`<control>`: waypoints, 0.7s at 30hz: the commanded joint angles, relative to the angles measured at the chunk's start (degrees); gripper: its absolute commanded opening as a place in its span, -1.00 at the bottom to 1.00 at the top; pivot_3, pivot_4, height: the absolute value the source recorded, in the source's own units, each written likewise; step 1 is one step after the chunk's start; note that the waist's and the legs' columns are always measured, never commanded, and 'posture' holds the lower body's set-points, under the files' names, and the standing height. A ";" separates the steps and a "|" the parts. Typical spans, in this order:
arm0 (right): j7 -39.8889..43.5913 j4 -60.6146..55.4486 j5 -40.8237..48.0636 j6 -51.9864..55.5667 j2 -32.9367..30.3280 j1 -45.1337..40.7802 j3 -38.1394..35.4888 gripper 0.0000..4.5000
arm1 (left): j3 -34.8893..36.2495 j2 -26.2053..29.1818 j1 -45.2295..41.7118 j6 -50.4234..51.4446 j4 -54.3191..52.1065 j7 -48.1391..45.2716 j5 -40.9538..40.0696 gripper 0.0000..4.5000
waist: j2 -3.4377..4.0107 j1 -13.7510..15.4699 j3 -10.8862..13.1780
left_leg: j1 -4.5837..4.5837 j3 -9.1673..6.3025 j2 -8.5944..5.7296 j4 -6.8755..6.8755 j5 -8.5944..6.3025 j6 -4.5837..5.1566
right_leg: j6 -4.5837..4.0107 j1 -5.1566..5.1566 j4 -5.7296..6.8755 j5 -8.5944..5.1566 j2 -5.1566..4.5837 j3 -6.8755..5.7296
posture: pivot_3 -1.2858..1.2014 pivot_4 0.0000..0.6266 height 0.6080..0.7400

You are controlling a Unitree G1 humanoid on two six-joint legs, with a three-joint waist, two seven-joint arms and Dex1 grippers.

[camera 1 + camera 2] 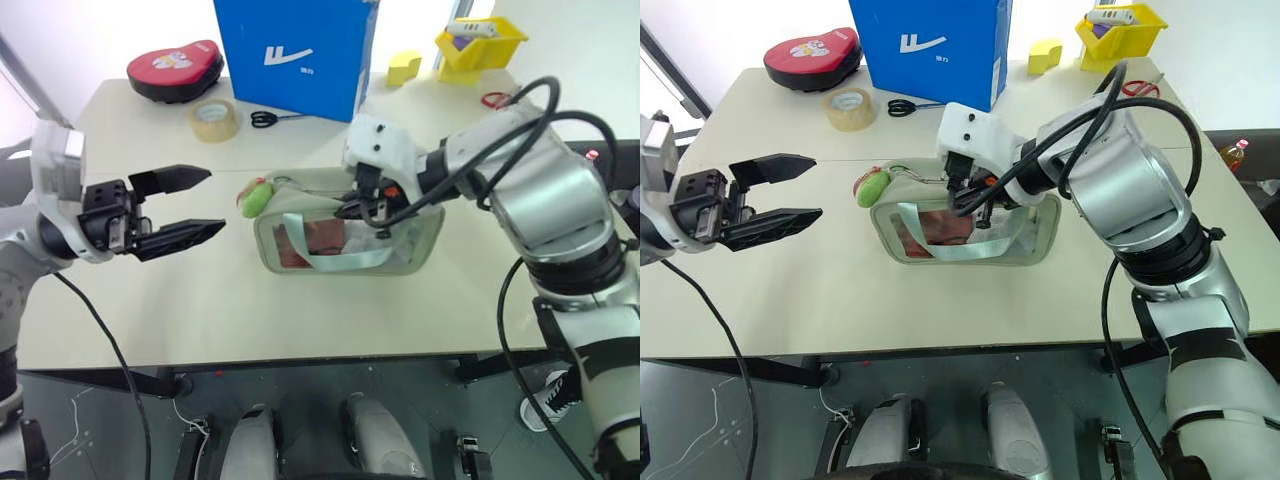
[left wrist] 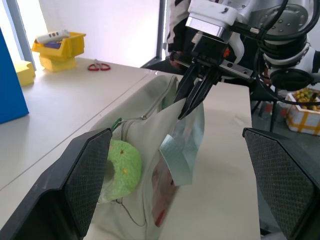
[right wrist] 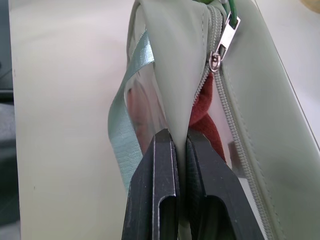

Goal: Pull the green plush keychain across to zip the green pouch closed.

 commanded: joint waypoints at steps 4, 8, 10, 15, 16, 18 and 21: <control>-4.21 -3.30 4.87 -1.59 1.21 -0.38 -2.54 -0.98 | 0.53 0.92 -1.62 -0.70 0.16 -1.13 0.99 1.00 | 0.00 0.10 0.00 | -0.01 0.01 0.00 0.00 0.00 0.00 | 0.00 0.00 -0.01 0.00 -0.02 0.00 | 0.03 -0.52 0.96; -4.55 -4.86 6.37 -4.65 -0.27 2.52 -1.17 -0.53 | 0.84 0.92 -1.23 -0.42 -0.24 -1.20 1.25 1.00 | -0.01 0.15 0.00 | -0.01 -0.01 0.00 0.00 0.00 0.00 | 0.00 0.02 -0.02 0.00 -0.02 -0.02 | 0.03 -0.52 0.96; -4.92 -4.77 6.77 -5.58 -1.22 3.14 -0.77 -0.14 | 0.94 1.08 -0.92 -0.37 -0.43 -1.21 1.55 1.00 | -0.01 0.15 0.00 | -0.01 0.00 0.00 -0.01 0.00 0.00 | 0.00 0.02 -0.03 0.00 -0.03 -0.01 | 0.03 -0.52 0.96; -5.76 -4.01 8.06 -6.08 -2.40 2.63 -1.40 0.98 | 1.49 1.51 0.11 -0.31 -0.74 -1.15 2.13 1.00 | 0.00 0.08 0.00 | -0.01 0.00 0.00 0.00 0.00 0.00 | 0.00 0.02 -0.03 0.00 -0.02 -0.01 | 0.03 -0.52 0.96; -5.58 -3.61 8.34 -6.58 -2.95 2.44 -1.93 0.98 | 1.56 1.54 0.24 -0.29 -0.81 -1.16 2.15 1.00 | 0.00 0.09 0.00 | -0.01 0.00 0.00 0.00 0.00 0.00 | 0.00 0.02 -0.03 0.00 -0.02 0.00 | 0.03 -0.52 0.96; -4.75 -2.03 8.79 -8.66 -5.32 1.94 -4.02 0.98 | 1.49 1.63 0.42 -0.27 -0.92 -1.24 2.25 1.00 | -0.01 0.16 0.00 | -0.01 0.00 0.00 0.00 0.00 0.00 | 0.00 0.02 -0.04 0.00 -0.03 0.00 | 0.03 -0.52 0.96; -2.91 -1.60 10.28 -11.42 -9.15 2.40 -7.01 0.98 | 1.43 1.77 0.49 -0.30 -0.96 -1.49 2.32 1.00 | -0.02 0.37 0.01 | -0.01 0.01 -0.01 0.00 0.00 0.00 | 0.01 0.05 -0.08 0.00 -0.05 -0.01 | 0.03 -0.52 0.96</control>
